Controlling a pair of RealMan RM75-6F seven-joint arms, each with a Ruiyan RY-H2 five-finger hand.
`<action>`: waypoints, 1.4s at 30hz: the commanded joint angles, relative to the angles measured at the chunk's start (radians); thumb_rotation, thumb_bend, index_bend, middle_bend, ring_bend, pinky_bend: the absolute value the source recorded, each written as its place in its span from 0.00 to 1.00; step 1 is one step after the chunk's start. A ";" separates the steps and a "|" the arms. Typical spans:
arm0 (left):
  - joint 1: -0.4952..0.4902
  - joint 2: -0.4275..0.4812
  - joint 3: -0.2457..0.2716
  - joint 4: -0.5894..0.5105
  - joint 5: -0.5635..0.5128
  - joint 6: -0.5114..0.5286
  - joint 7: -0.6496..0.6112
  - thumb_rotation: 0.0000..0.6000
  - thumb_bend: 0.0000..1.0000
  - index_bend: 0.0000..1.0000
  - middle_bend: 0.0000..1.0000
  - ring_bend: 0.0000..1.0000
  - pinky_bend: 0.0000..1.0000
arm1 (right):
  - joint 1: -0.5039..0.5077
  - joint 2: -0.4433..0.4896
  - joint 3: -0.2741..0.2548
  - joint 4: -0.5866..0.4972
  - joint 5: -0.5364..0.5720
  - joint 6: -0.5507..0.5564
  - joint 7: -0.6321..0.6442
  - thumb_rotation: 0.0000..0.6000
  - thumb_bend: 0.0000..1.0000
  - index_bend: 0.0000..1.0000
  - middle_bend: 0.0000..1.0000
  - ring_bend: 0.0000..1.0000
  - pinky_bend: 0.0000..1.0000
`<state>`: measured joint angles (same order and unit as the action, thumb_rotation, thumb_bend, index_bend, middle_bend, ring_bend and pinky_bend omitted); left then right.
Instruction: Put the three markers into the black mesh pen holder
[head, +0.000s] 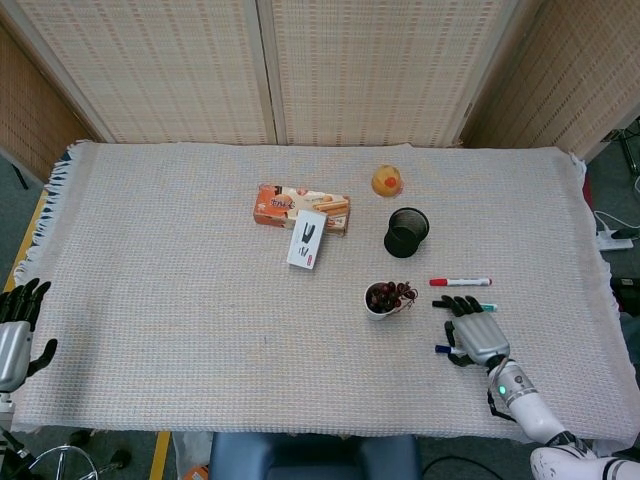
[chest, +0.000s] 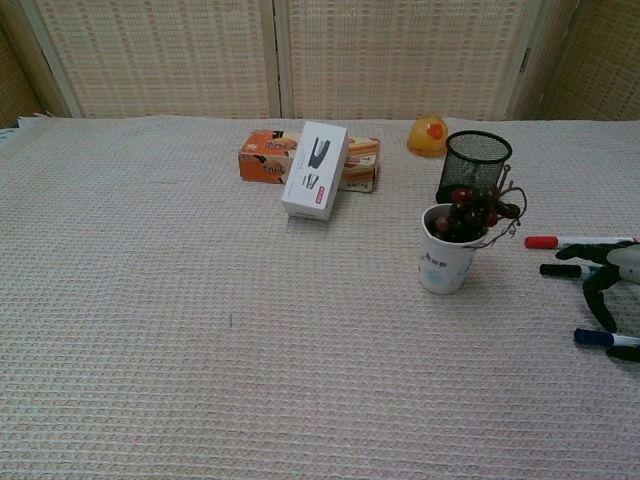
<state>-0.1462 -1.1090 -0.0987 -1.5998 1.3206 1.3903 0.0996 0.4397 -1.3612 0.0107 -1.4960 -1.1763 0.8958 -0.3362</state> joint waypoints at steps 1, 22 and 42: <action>0.000 0.000 0.000 -0.001 0.002 0.001 -0.002 1.00 0.32 0.00 0.00 0.00 0.03 | -0.004 0.003 0.006 0.001 -0.008 0.019 0.016 1.00 0.26 0.77 0.02 0.04 0.00; 0.007 0.011 0.002 -0.018 0.026 0.022 -0.008 1.00 0.32 0.00 0.00 0.00 0.03 | -0.007 0.217 0.178 -0.209 -0.182 0.232 0.358 1.00 0.27 0.79 0.04 0.08 0.00; 0.007 0.012 -0.007 -0.004 0.003 0.008 -0.030 1.00 0.32 0.00 0.00 0.00 0.03 | 0.298 -0.003 0.347 0.337 -0.193 0.019 1.013 1.00 0.30 0.78 0.05 0.08 0.00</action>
<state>-0.1379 -1.0960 -0.1049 -1.6061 1.3256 1.4010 0.0701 0.6672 -1.2754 0.3512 -1.2997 -1.3432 0.9702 0.5535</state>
